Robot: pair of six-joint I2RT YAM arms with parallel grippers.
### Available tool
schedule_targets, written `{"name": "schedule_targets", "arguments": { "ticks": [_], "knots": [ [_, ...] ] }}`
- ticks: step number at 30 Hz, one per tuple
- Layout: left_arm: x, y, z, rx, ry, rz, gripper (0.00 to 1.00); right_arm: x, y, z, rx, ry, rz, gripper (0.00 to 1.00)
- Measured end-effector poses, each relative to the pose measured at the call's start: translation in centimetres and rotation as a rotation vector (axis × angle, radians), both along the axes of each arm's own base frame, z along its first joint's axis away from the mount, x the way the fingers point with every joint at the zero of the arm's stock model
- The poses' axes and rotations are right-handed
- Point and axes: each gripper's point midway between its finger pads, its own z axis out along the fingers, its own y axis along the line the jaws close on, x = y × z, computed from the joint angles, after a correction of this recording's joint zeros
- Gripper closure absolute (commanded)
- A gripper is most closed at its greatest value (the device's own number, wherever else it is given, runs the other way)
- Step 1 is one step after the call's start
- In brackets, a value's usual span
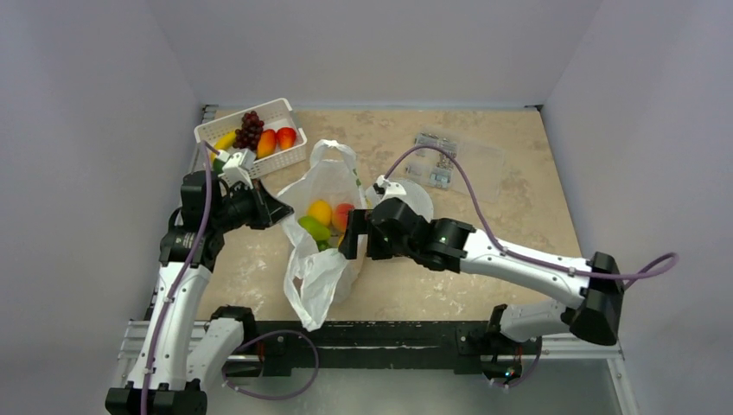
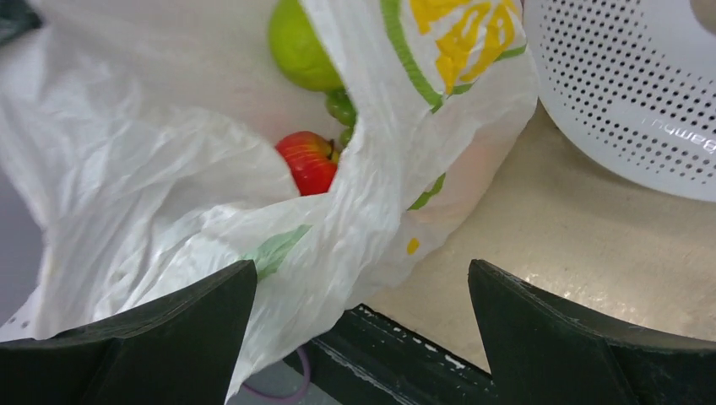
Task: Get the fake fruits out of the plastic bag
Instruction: Adjust the plastic bag at the center of the board.
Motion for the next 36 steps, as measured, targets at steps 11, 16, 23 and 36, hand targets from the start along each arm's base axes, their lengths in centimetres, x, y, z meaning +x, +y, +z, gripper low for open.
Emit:
{"name": "schedule_targets", "arguments": {
  "ticks": [11,16,23,36],
  "knots": [
    [1.6,-1.4,1.2,-0.194,0.102,0.053,1.0,2.7,3.0,-3.9,0.282,0.217,0.008,1.0],
    [5.0,-1.8,2.3,-0.348,0.2,0.088,1.0,7.5,2.8,0.2,0.441,0.1,0.065,1.0],
    [8.0,1.1,8.3,-0.443,0.088,0.128,1.0,8.8,2.7,7.1,0.509,-0.168,0.203,1.0],
    [-1.3,3.3,-3.8,-0.172,0.32,0.297,0.29,-1.1,3.1,-2.7,0.402,-0.075,0.414,1.0]
  ]
}}
